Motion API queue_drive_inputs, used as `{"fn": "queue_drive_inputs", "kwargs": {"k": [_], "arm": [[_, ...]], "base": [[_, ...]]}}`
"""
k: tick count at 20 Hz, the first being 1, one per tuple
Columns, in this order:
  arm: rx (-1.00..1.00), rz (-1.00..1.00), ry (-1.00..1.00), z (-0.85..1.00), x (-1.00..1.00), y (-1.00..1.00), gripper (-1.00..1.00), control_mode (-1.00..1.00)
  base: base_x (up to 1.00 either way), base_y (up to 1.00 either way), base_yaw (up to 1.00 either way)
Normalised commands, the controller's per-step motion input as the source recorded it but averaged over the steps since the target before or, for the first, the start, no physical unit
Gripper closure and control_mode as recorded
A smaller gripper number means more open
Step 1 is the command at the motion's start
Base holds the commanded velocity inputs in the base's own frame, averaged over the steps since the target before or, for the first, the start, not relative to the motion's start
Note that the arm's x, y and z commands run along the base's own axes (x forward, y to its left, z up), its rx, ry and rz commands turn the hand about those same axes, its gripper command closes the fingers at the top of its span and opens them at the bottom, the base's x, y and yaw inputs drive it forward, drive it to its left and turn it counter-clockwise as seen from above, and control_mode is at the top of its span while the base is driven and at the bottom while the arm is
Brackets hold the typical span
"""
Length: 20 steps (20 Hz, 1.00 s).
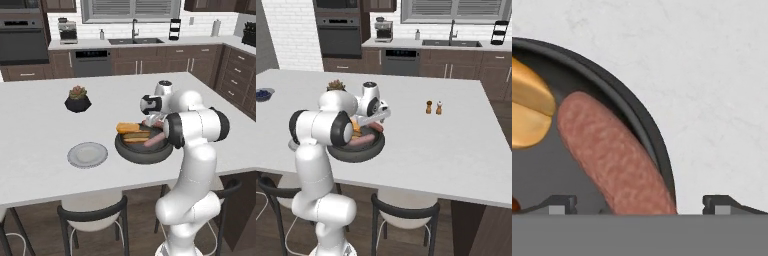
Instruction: Place one bun and one sausage from the bowl on each plate.
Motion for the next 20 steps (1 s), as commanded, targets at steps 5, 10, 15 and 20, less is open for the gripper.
{"fn": "queue_drive_inputs", "kwargs": {"k": [5, 10, 15, 20], "arm": [[0.0, 0.0, 0.03, -0.3, 0.0, 0.0, -1.0, -1.0], [0.0, 0.0, 0.0, -0.17, -0.01, 0.0, 1.0, -1.0], [0.0, 0.0, -0.02, 0.0, -0.15, 0.0, 1.0, -1.0], [0.0, 0.0, -0.1, 0.25, -0.43, 0.0, 1.0, -1.0]], "base": [[0.0, 0.0, 0.0], [0.0, 0.0, 0.0], [0.0, 0.0, 0.0], [0.0, 0.0, 0.0]]}}
